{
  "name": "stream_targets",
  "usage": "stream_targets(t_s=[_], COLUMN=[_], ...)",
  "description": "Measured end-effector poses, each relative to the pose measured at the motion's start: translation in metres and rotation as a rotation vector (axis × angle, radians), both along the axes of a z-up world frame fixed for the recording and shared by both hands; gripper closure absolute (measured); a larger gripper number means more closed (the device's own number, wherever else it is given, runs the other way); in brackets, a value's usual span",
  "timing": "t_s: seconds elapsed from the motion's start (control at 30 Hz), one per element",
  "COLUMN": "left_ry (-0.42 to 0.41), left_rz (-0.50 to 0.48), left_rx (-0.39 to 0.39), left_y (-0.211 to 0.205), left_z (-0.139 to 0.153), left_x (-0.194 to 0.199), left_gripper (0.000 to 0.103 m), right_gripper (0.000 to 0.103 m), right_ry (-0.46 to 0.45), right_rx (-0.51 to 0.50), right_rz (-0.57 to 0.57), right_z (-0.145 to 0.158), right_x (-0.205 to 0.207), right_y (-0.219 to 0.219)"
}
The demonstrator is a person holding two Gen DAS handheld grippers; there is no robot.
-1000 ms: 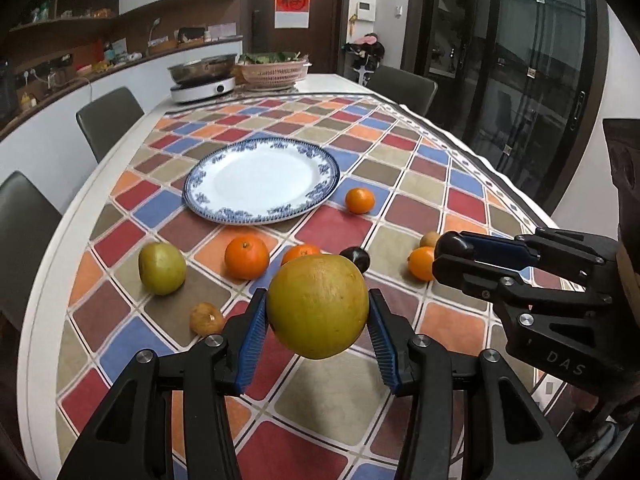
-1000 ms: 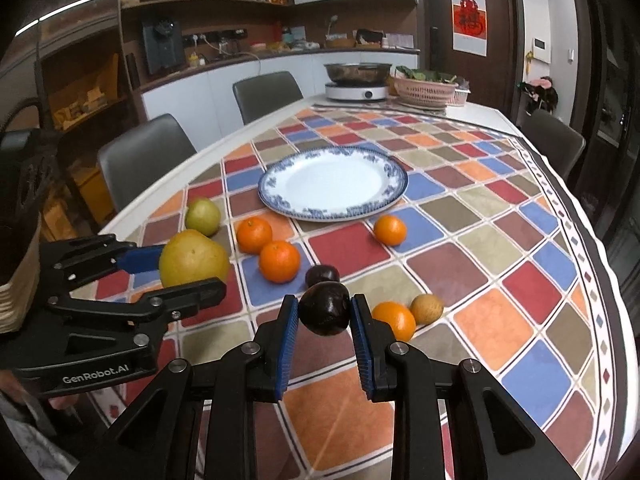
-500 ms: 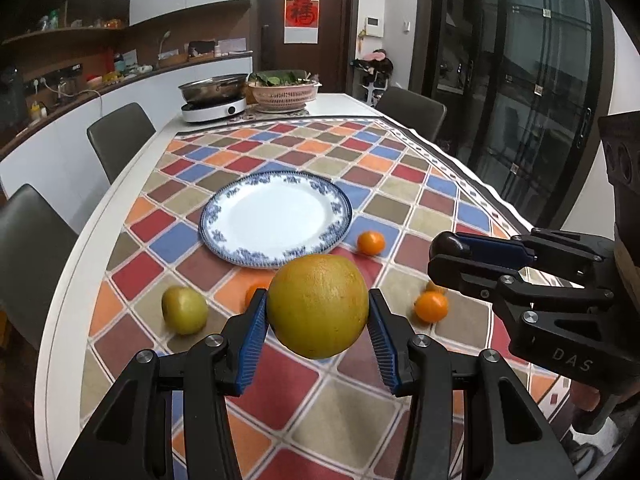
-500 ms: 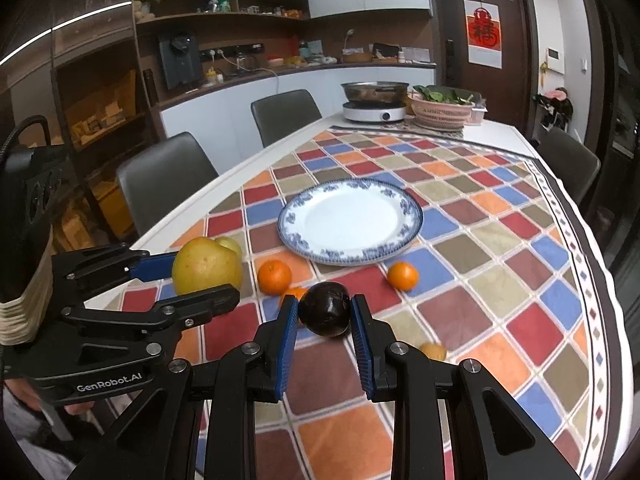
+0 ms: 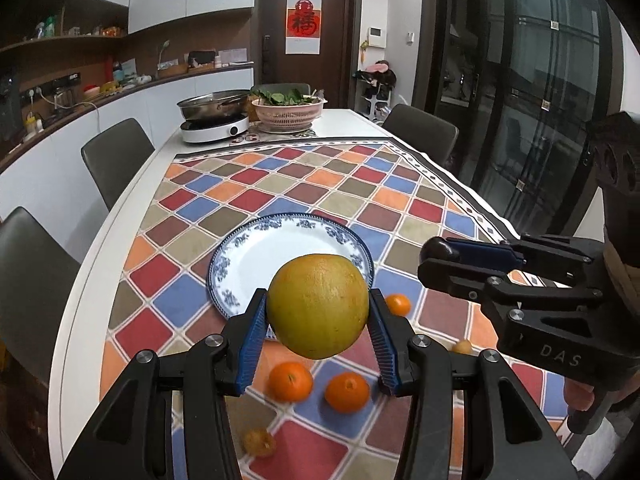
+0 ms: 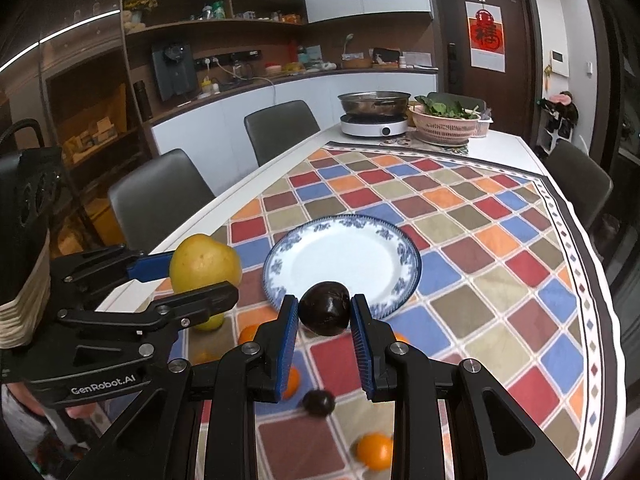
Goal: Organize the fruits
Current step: 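Lift and carry the grapefruit and plum over the blue-rimmed white plate with both tools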
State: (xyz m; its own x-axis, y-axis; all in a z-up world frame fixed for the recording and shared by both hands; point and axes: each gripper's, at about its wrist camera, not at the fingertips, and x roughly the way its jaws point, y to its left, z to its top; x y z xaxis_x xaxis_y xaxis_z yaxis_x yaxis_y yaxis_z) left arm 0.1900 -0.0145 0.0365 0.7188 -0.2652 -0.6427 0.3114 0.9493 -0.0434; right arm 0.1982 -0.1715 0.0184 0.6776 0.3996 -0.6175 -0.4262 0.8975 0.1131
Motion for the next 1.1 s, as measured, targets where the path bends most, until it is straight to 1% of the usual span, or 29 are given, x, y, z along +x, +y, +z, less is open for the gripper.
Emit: stream_targets(t_s=[0.13,0.27,0.47,0.6,0.83,0.93,1.1], left_ry=[0.004,0.019,0.029,0.064,0.144,0.187,0.246], left_rz=[0.004,0.001,0.002,-0.001,0.0,0.004,0.015], left_rx=[0.005,-0.024,0.001,0.005,-0.002,-0.018,-0.008], left_y=[0.002,0.007,0.007,0.008,0.014,0.017,0.018], left_z=[-0.002,-0.002,-0.003,-0.01,-0.028,-0.036,-0.054], left_x=[0.021,0.041,0.071,0.096,0.144,0.162,0.184], left_gripper=[0.055,0.055,0.055,0.055,0.055,0.055,0.055], right_gripper=[0.075,0.075,0.075,0.075,0.075,0.075,0.075], right_ry=[0.014,0.027,0.07,0.087,0.156,0.194,0.244], right_rx=[0.004,-0.004,-0.024,-0.048,-0.077,-0.081,-0.101], right_rz=[0.002,0.0,0.003,-0.001,0.005,0.005,0.011], right_z=[0.002,0.001,-0.006,-0.012,-0.028,-0.035,-0.049], right_x=[0.025,0.049,0.082,0.104,0.149,0.167,0.192], right_y=[0.003,0.006,0.011,0.014,0.022,0.024,0.03])
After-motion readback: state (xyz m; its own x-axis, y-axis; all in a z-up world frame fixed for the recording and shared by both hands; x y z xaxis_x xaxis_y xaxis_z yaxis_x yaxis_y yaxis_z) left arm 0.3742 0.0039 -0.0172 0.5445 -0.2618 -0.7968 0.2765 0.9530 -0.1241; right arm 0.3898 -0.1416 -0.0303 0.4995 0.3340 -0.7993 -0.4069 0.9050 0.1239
